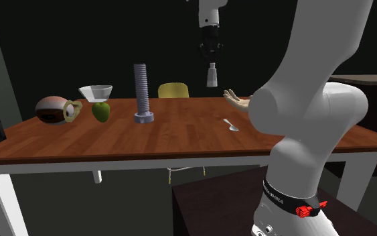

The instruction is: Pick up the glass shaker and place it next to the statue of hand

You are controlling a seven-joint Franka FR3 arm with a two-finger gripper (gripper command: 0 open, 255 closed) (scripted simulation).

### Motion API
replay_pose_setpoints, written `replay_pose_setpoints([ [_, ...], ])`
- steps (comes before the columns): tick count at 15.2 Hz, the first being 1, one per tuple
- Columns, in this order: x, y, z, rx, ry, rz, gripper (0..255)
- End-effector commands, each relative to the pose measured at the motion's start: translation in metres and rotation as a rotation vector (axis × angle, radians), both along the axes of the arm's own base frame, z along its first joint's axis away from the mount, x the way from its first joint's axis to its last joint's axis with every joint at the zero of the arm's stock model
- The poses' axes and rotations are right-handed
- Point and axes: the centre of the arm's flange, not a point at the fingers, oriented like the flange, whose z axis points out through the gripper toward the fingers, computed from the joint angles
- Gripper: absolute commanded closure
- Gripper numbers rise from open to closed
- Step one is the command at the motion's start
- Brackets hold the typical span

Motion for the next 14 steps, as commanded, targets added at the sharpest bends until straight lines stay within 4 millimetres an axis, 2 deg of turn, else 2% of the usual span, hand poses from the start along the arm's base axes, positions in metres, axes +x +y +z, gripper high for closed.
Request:
replay_pose_setpoints([
  [1,-0.006,-0.028,0.004,0.001,0.000,0.001,255],
  [14,-0.026,-0.198,0.004,0.001,0.000,0.001,255],
])
